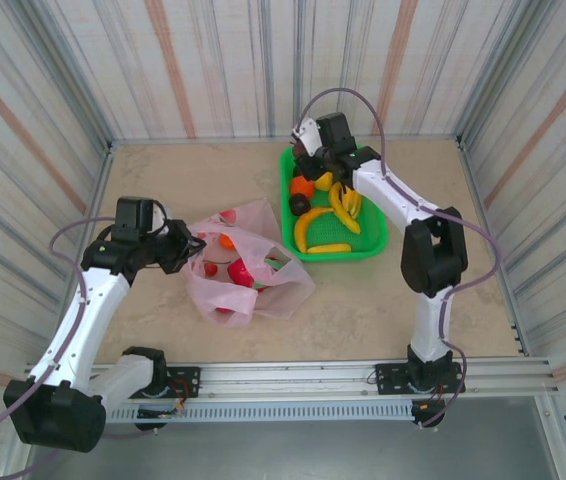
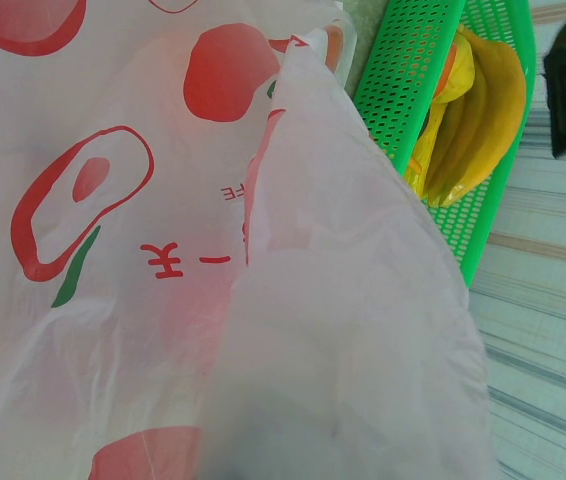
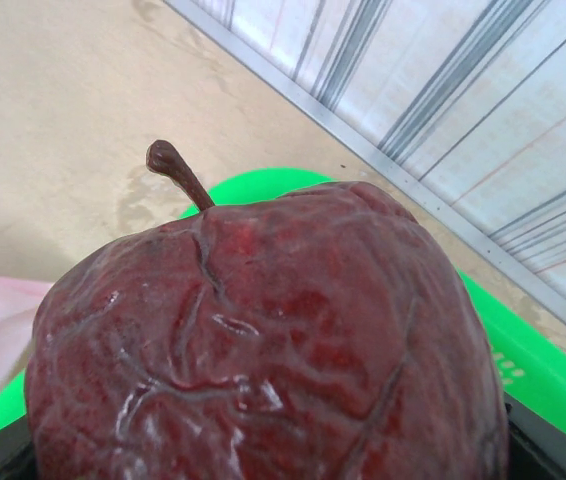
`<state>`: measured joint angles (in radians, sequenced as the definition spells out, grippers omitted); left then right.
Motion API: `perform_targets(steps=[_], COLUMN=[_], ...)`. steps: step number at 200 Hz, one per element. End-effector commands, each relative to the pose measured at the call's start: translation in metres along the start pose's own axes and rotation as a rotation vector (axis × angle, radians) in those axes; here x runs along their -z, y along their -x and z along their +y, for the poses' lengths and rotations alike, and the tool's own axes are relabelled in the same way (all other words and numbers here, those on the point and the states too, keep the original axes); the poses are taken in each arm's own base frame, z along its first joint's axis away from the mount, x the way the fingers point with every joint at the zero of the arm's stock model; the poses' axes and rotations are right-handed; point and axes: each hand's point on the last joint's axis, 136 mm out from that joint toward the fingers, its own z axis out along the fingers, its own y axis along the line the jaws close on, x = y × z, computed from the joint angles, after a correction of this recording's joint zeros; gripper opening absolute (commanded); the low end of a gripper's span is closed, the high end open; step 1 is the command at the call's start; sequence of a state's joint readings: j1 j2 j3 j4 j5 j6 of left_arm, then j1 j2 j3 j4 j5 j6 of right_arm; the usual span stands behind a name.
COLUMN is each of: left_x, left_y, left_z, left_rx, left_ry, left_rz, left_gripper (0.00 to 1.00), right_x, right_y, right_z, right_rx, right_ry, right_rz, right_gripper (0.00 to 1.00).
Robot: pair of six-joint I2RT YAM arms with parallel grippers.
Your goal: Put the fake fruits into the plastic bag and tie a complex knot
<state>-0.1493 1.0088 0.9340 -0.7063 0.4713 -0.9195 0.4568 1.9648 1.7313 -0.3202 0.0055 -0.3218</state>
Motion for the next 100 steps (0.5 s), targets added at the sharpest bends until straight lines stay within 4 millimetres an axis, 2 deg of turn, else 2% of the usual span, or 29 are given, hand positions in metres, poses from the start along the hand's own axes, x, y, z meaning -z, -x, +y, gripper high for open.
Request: perform_targets(steps=[1,62,100], left_x=[0.002,0.000,-0.001], left_y=[0.001,0.003,0.003], left_z=[0.002,0.002,0.002], left_rx=[-0.006,-0.001,-0.006], left_ry=[0.005,0.004,0.005], left_rz=[-0.007,-0.006,-0.007], left_gripper=[0.01,0.01,0.00], right_x=[0.045,0.139,0.183], right_y=[0.021,0.009,-0.002], right_z=[0.007,0.055,0.086], right_rx=[-0.018,-0.068,-0.116], right_ry=[-0.001,0.064,0.135], right_rz=[-0.080,-0.159,-0.209], right_gripper=[0.60,0.59,0.59])
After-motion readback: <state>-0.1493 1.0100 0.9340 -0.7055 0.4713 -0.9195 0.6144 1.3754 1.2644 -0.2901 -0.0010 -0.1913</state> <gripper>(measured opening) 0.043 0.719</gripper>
